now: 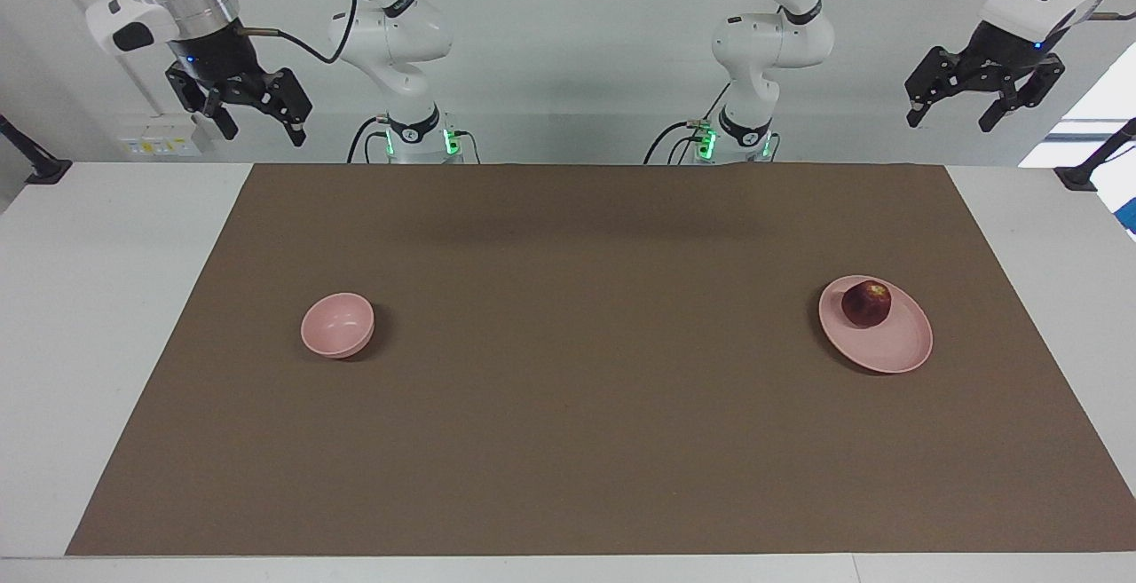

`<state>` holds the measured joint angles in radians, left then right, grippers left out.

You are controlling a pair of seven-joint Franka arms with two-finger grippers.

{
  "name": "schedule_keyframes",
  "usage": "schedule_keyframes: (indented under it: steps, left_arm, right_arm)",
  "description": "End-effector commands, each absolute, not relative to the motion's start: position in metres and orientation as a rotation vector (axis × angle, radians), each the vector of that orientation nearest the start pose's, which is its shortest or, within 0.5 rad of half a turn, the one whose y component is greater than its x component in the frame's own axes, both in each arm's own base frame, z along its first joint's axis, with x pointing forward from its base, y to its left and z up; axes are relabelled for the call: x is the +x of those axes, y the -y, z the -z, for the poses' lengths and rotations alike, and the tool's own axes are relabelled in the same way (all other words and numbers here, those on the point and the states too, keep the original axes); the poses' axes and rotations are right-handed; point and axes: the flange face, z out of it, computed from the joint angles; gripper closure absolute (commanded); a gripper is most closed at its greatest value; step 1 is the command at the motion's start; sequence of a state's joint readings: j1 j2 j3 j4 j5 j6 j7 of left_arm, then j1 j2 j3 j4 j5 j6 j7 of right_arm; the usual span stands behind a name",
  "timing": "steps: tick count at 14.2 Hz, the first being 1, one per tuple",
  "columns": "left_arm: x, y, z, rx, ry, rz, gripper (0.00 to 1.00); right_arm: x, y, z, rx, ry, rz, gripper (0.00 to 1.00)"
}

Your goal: Move apple from plate to bowl

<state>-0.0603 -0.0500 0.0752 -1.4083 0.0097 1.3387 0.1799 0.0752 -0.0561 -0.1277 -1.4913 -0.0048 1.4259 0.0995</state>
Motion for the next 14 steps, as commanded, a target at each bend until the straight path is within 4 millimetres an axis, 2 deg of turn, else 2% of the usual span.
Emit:
schedule_keyframes:
  steps: [1,4,6,9,14]
  left_arm:
    - [0.5042,-0.0119,-0.7048,-3.115,-0.232,-0.015,0.00]
    - [0.5051,-0.0118,-0.7075,-3.114,-0.236,-0.003,0.00]
    - [0.5051,-0.0048,-0.7067,-3.112,-0.265,-0.008,0.00]
    - [0.5042,-0.0103,-0.7055,-3.114,-0.246,-0.012,0.00]
    - [0.5041,-0.0072,-0.7058,-3.113,-0.249,-0.008,0.00]
  right_arm:
    - [0.5181,0.0287,-0.6793,-3.101,-0.243,-0.012,0.00]
    - [0.5181,0.0287,-0.6793,-3.101,-0.243,-0.012,0.00]
    - [0.5181,0.0287,-0.6793,-3.101,-0.243,-0.012,0.00]
    - [0.5181,0.0287,-0.6793,-3.101,-0.243,-0.012,0.00]
    - [0.5181,0.0287,-0.6793,-3.101,-0.243,-0.012,0.00]
